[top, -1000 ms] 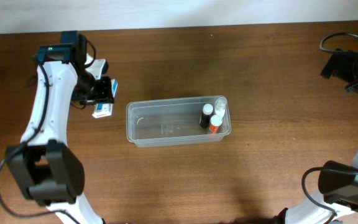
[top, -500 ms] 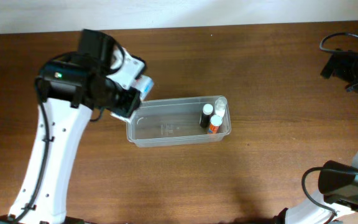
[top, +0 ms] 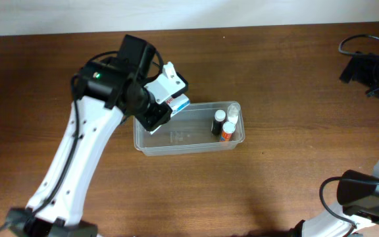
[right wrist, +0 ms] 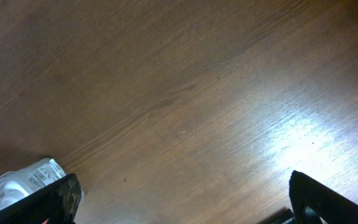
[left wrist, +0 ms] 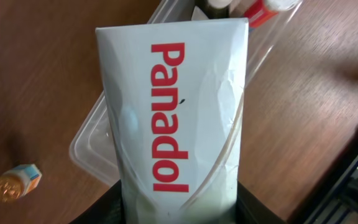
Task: Pack container
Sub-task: 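Lift the Panadol box and carry it over the container's left end, then lower the Panadol box into the container and open the left gripper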
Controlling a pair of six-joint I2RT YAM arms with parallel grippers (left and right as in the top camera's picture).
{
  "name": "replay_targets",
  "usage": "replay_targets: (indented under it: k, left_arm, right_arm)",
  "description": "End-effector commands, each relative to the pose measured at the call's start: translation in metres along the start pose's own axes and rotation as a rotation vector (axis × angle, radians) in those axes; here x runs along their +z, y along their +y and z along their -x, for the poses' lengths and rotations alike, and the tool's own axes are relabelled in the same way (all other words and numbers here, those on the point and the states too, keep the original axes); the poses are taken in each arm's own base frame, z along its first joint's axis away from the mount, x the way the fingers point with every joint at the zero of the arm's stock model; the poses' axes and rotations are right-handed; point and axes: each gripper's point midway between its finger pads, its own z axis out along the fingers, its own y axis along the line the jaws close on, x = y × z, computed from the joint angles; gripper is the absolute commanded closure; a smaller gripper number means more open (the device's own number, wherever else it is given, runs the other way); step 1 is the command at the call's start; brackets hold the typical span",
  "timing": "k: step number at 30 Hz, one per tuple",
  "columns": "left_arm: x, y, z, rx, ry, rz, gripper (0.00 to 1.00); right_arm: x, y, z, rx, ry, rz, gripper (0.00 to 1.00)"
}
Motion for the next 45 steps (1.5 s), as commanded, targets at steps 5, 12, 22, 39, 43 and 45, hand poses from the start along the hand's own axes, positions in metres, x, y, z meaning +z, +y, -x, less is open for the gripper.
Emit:
replay_targets:
  k: [5, 12, 22, 39, 43, 45]
  left_arm:
    - [0.052, 0.007, -0.002, 0.089, 0.100, -0.086, 0.56]
    - [0.086, 0.015, -0.020, 0.184, 0.222, -0.131, 0.63]
    - [0.114, 0.022, -0.033, 0.192, 0.314, -0.153, 0.65]
    - [0.146, 0.037, -0.038, 0.307, 0.320, -0.128, 0.64]
    - [0.148, 0.038, -0.035, 0.324, 0.308, -0.122, 0.59]
    - [0.149, 0.039, -0.035, 0.328, 0.304, -0.119, 0.59]
  right_arm:
    - [-0.001, -0.002, 0.000, 0.015, 0.000, 0.000, 0.02]
    - [-0.001, -0.002, 0.000, 0.015, 0.000, 0.000, 0.02]
    - [-0.001, -0.002, 0.000, 0.015, 0.000, 0.000, 0.02]
    - [-0.001, -0.002, 0.000, 0.015, 0.000, 0.000, 0.02]
    - [-0.001, -0.002, 0.000, 0.015, 0.000, 0.000, 0.02]
    - [-0.001, -0.002, 0.000, 0.015, 0.000, 0.000, 0.02]
